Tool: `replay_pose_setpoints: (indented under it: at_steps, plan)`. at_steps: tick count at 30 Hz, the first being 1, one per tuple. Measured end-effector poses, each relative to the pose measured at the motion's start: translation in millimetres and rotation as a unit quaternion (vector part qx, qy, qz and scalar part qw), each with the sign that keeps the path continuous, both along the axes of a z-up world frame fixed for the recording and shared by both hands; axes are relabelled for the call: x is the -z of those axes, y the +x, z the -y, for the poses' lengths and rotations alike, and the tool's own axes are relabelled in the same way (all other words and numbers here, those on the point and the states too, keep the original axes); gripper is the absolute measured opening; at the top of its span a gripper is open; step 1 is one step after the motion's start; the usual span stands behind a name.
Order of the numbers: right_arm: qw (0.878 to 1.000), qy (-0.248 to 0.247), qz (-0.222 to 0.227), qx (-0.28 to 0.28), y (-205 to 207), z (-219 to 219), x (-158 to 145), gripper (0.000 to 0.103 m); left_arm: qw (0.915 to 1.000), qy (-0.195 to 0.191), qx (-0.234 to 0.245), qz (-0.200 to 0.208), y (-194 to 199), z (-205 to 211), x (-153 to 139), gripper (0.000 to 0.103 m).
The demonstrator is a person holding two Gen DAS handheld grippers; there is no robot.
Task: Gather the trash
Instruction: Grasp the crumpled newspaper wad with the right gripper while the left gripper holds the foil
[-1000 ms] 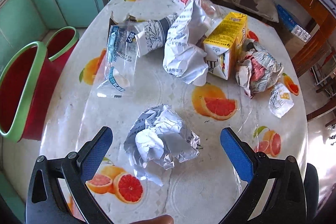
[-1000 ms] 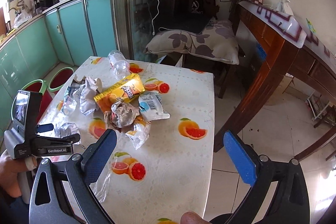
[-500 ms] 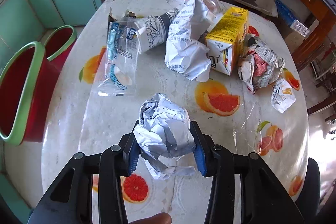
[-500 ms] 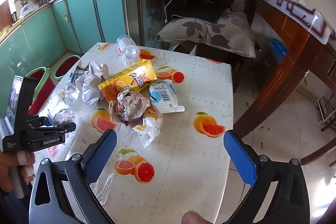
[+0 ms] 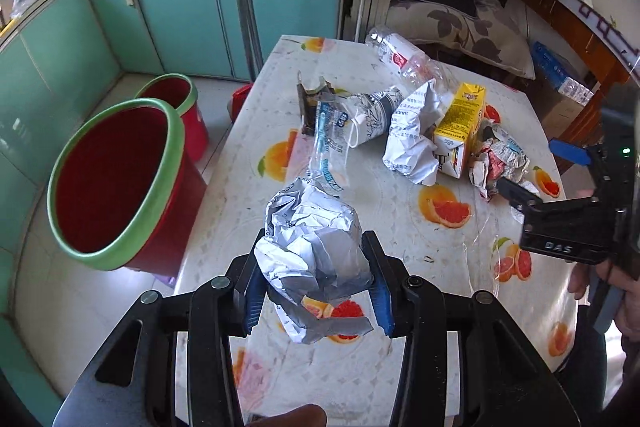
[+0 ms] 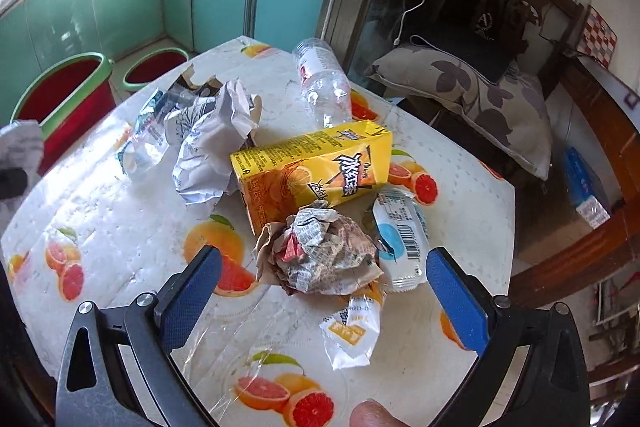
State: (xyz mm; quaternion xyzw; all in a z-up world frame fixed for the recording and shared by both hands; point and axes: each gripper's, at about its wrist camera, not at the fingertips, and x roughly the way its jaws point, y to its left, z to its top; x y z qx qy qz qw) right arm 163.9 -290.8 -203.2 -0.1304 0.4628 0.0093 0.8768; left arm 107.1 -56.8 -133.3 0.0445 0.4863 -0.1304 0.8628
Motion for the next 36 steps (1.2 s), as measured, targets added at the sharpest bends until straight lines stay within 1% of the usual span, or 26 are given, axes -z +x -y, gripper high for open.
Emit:
replay_pose_setpoints:
  at_steps: [4,8,12,13,14,15,16,17,19,21,23,28,30,32,36]
  plan:
    - [0.999,-0.027,-0.02,-0.014,19,-7,24,0.102,0.9999,-0.008,-0.013,0.003,-3,-12,-6,0.043]
    - [0.998,-0.037,-0.037,-0.023,30,-10,38,0.102,0.9996,-0.014,-0.024,-0.001,-5,-20,-6,0.043]
    - [0.997,-0.045,-0.055,-0.016,35,-11,49,0.101,0.9995,-0.015,-0.027,0.001,-7,-23,-7,0.043]
    - [0.997,-0.048,-0.058,-0.012,35,-11,51,0.094,0.9995,-0.017,-0.027,0.002,-8,-24,-8,0.043]
    - [0.996,-0.06,-0.058,-0.006,35,-11,52,0.075,0.9995,-0.019,-0.027,0.003,-8,-25,-9,0.043]
    - [0.995,-0.076,-0.058,0.0,35,-10,54,0.064,0.9994,-0.019,-0.027,0.005,-9,-27,-10,0.043]
    - [0.996,-0.072,-0.06,0.002,35,-8,54,0.06,0.9994,-0.018,-0.028,0.006,-9,-27,-10,0.043]
    - [0.996,-0.06,-0.062,0.005,35,-5,53,0.058,0.9994,-0.018,-0.03,0.008,-9,-28,-11,0.044]
    - [0.997,-0.053,-0.063,0.008,34,-2,49,0.055,0.9993,-0.021,-0.031,0.009,-10,-30,-11,0.044]
    - [0.997,-0.05,-0.056,0.011,29,-1,40,0.054,0.9991,-0.023,-0.033,0.013,-11,-32,-13,0.044]
    - [0.998,-0.038,-0.041,0.012,21,-2,24,0.054,0.9988,-0.029,-0.036,0.016,-11,-34,-14,0.044]
    - [1.0,-0.012,0.006,0.011,-1,-10,-29,0.054,0.9973,-0.043,-0.051,0.029,-5,-46,-21,0.044]
    - [1.0,-0.011,0.022,0.006,-10,-15,-48,0.054,0.9964,-0.047,-0.061,0.034,1,-54,-24,0.044]
    - [0.999,-0.01,0.031,0.002,-15,-21,-62,0.054,0.9948,-0.056,-0.076,0.038,8,-66,-26,0.044]
    - [0.999,0.001,0.042,-0.007,-25,-33,-86,0.054,0.9919,-0.056,-0.099,0.057,25,-89,-35,0.044]
